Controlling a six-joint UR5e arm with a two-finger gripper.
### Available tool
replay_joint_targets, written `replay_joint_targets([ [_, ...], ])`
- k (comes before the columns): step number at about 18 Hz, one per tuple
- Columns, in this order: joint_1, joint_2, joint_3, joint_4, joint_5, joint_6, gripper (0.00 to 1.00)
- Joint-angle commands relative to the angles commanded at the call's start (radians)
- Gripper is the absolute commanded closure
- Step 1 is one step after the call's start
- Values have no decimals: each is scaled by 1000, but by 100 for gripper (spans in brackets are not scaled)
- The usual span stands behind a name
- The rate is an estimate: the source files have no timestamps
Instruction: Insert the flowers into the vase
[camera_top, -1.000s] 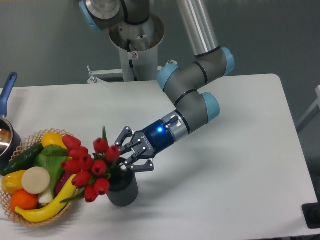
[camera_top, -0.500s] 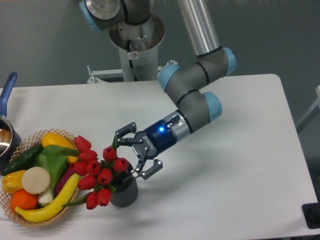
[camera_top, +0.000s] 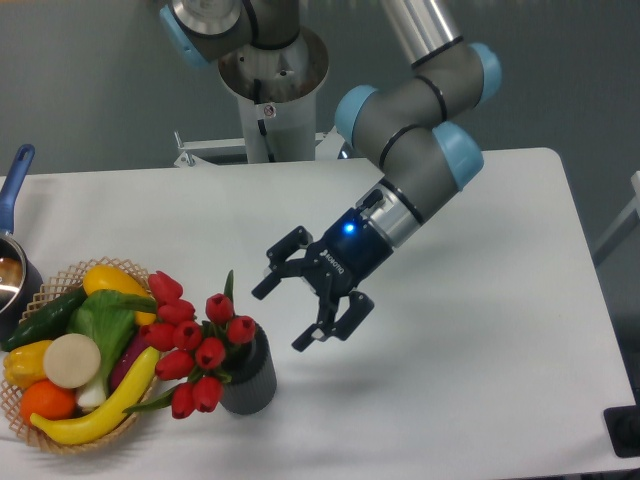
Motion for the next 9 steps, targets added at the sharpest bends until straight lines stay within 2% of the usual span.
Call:
replay_joint_targets([
  [5, 25, 45, 107, -2, 259, -5, 0],
  [7, 40, 63, 159, -21, 368, -6, 0],
  [9, 41, 86, 183, -64, 481, -2, 0],
])
